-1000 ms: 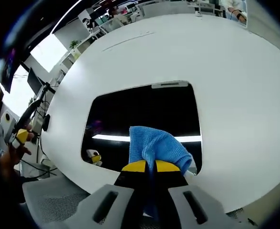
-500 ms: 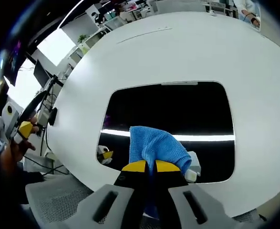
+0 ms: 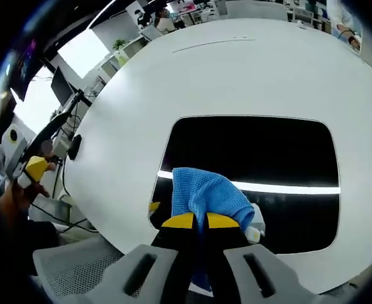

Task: Wipe the mirror surface with the cleaning cloth until all visible marks leave the cleaned area.

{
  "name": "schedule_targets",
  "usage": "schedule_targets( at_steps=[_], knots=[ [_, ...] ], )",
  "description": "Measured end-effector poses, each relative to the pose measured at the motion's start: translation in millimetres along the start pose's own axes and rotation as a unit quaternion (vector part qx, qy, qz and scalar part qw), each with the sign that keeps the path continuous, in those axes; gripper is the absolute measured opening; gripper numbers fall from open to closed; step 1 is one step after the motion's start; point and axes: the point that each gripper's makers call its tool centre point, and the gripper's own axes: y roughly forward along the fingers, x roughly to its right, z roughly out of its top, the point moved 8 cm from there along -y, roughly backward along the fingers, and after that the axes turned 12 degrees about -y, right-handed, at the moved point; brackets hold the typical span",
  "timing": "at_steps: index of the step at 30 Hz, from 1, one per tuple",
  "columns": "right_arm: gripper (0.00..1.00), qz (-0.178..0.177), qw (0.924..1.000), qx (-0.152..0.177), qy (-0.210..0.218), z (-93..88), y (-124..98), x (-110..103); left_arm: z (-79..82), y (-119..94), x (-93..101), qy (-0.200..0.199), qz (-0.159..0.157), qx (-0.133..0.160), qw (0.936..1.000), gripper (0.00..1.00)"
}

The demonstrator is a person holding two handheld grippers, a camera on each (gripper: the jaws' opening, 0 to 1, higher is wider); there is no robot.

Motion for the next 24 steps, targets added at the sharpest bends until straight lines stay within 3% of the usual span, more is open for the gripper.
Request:
schedule_targets(
  at_steps=[17,24],
  knots=[
    [0.00,0.006,0.9984,0.003,-0.057,10.9,13,-29,-0.4,0,-1.1,-0.003,0.001,0.001,1.0000,0.99],
    [0.00,0.004,0.9992,0.003,-0.040,12.9,14,-30,-6.1,-3,-9.1,-0.008,0.005,0.003,0.9999,0.99]
  ],
)
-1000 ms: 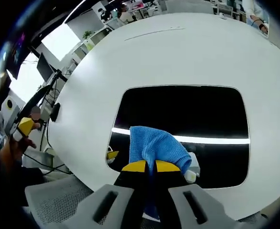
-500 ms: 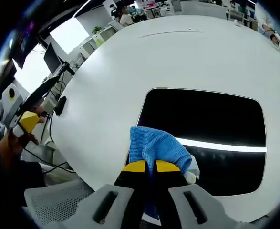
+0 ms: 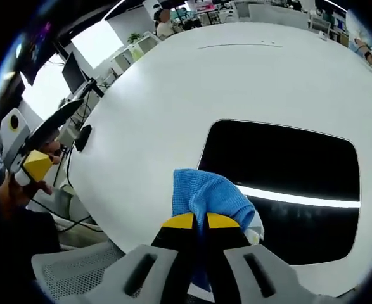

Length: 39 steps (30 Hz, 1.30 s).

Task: Wipe the mirror surface with the cleaning cloth until all visible marks leave the cleaned area.

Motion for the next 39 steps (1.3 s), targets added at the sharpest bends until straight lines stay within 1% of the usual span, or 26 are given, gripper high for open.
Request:
schedule_targets(
  at_steps=[3,8,11,13,19,21,26,28,32,39],
  knots=[
    [0.00,-0.002,1.0000,-0.001,-0.006,1.4,1,0,-1.6,-2,-1.4,-0.005,0.002,0.002,1.0000,0.99],
    [0.00,0.000,1.0000,0.000,-0.004,5.4,3,1,-4.7,-2,-5.5,-0.007,0.004,0.002,1.0000,0.99],
    [0.00,0.001,1.0000,-0.003,-0.001,8.9,5,2,-4.6,-5,-1.9,-0.009,0.007,0.003,0.9999,0.99],
    [0.00,0.001,1.0000,-0.004,-0.002,9.7,5,2,-4.9,-7,-3.5,-0.009,0.016,0.003,0.9998,0.99],
    [0.00,0.001,1.0000,-0.004,-0.008,14.6,8,6,-4.6,-8,1.4,-0.013,0.014,0.003,0.9998,0.99],
    [0.00,0.001,1.0000,-0.004,-0.006,17.0,9,8,-6.4,-7,-1.0,-0.013,0.013,0.002,0.9998,0.99],
    [0.00,0.000,1.0000,-0.003,-0.007,25.0,13,12,-6.1,-6,2.2,-0.017,0.016,0.006,0.9997,0.99],
    [0.00,-0.002,1.0000,-0.003,-0.009,30.0,15,15,-6.8,-6,1.2,-0.025,0.016,0.011,0.9995,0.99],
    [0.00,-0.004,0.9998,-0.002,-0.018,37.3,19,18,-12.8,-7,2.1,-0.025,0.015,0.006,0.9996,0.99],
    [0.00,-0.002,0.9998,0.003,-0.017,52.5,26,28,-20.8,-12,3.3,-0.032,0.016,0.001,0.9993,0.99]
  ],
)
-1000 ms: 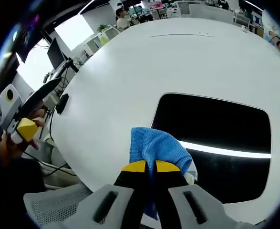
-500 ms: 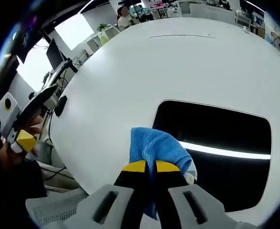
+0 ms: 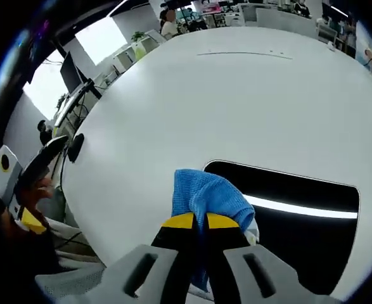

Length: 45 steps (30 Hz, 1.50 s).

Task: Wipe the mirror surface with the cleaning cloth until all visible marks leave the cleaned area.

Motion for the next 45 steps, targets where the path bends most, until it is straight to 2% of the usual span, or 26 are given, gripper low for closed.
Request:
schedule_targets(
  at_steps=[6,20,33,45],
  knots=[
    [0.00,0.006,1.0000,0.002,0.005,10.9,5,6,-3.2,-3,-5.8,-0.006,0.005,-0.002,1.0000,0.99],
    [0.00,-0.001,0.9999,0.000,-0.015,34.6,15,25,0.7,1,-0.4,-0.005,0.006,-0.004,1.0000,0.99],
    [0.00,0.005,0.9999,0.001,-0.016,32.3,15,26,3.9,1,0.2,-0.002,0.012,-0.001,0.9999,0.99],
    [0.00,0.000,0.9999,0.010,-0.007,23.0,6,43,4.7,0,5.7,0.000,0.012,0.000,0.9999,0.99]
  ],
)
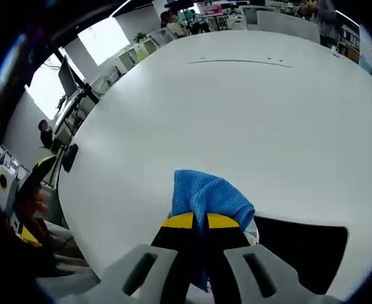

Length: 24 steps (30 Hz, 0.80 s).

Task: Wipe the mirror surface with the cleaning cloth until all visible marks leave the cleaned area.

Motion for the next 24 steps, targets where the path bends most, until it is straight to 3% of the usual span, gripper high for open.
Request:
schedule_targets(
  at_steps=[15,24],
  knots=[
    [0.00,-0.019,0.9997,-0.002,0.012,-11.5,-12,23,2.6,1,4.1,0.004,-0.006,0.002,1.0000,0.99],
    [0.00,-0.027,0.9995,-0.002,0.015,-14.1,-13,18,5.4,2,9.3,0.007,-0.009,0.005,0.9999,0.99]
  ],
)
